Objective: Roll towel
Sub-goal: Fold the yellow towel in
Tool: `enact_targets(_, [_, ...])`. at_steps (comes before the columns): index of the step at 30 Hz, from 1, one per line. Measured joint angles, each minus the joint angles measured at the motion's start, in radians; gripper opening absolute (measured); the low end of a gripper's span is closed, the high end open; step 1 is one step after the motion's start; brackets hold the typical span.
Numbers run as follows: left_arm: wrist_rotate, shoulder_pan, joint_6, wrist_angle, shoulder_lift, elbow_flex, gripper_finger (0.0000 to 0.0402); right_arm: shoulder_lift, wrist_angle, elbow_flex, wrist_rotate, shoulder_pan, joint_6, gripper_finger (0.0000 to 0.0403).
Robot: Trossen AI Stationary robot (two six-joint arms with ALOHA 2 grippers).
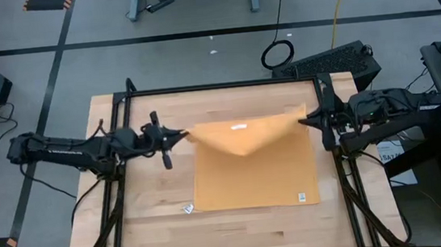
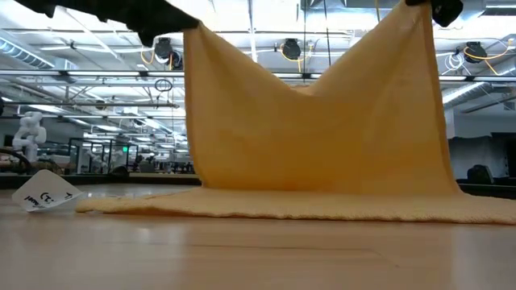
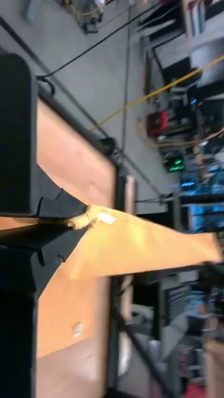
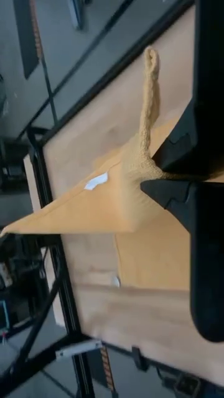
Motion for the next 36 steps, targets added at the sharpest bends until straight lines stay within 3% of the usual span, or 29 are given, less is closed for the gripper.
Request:
enact_targets(5, [0.009, -0.007, -0.063, -0.078, -0.002, 0.0, 0.0006, 0.0, -0.004, 0.0, -0.041, 0.002, 0.016, 0.0])
enact_targets(16, [0.133, -0.08, -0.18, -0.13, -0.002, 0.0, 0.0006, 0.0, -0.041, 0.0, -0.045, 0.002, 0.044, 0.0])
enact_targets(26, [0.125, -0.152, -0.267, -0.248, -0.002, 0.0, 0.0006, 0.021, -0.037, 0.0, -0.095, 0.002, 0.102, 0.0])
enact_targets(36, [0.121, -0.222, -0.296, -0.248, -0.002, 0.0, 0.0006, 0.088, -0.035, 0.0, -0.122, 0.002, 0.12, 0.0])
